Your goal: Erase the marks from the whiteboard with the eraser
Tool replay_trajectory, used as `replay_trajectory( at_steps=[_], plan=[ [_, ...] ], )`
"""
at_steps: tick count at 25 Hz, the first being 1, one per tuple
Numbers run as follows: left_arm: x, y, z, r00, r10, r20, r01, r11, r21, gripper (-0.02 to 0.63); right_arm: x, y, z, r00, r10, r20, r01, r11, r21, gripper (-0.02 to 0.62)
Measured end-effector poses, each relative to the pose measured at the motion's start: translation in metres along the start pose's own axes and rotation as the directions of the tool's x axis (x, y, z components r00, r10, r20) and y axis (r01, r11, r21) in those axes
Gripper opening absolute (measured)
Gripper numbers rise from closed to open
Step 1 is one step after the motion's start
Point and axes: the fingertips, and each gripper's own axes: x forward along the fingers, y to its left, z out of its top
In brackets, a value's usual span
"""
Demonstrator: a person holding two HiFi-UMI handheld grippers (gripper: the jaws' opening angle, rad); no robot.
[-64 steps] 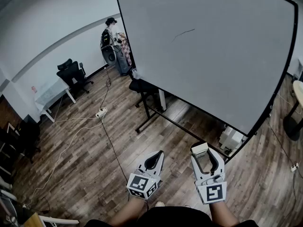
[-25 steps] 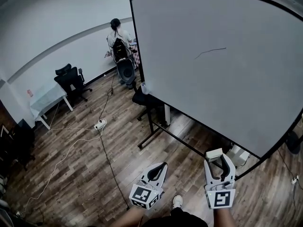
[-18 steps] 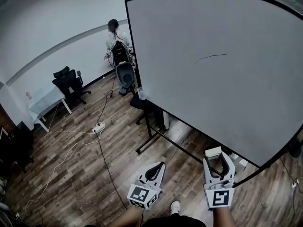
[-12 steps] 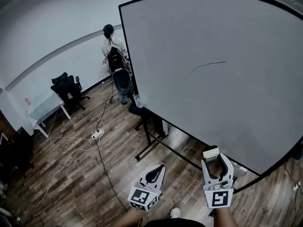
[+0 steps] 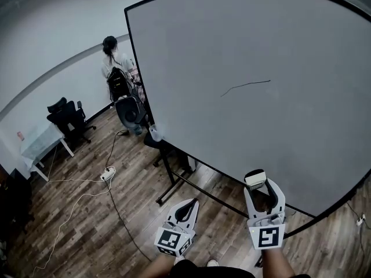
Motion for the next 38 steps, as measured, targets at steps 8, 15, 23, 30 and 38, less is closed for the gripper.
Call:
replay_trajectory(
  at_steps=[8,15,23,30,38],
  plan=[
    [0.047,0.058,-0.002,0.991,-0.13,-0.029,0.13,0.992,-0.001,0.02,0.065,-0.007,-0.004,0.994,-0.11,-0.023,0.109,0.993,-0.055,0.245],
    [0.089,0.096,0.022,0.978,-0.208,0.021,0.208,0.978,0.022,0.02,0.11,-0.033,0.012,0.978,-0.208,0.006,0.206,0.967,-0.149,0.245],
    [0.11,0.115,0.027,0.945,-0.325,0.038,0.325,0.946,0.009,0.02,0.153,-0.066,0.044,0.948,-0.315,0.042,0.316,0.922,-0.224,0.245],
    [0.125,0.125,0.028,0.922,-0.383,0.046,0.383,0.924,0.012,0.02,0.175,-0.104,0.074,0.903,-0.428,0.013,0.406,0.846,-0.345,0.244],
    [0.127,0.122,0.026,0.896,-0.441,0.056,0.444,0.895,-0.046,0.02,0.19,-0.162,0.088,0.875,-0.483,-0.041,0.428,0.81,-0.401,0.245]
  ],
)
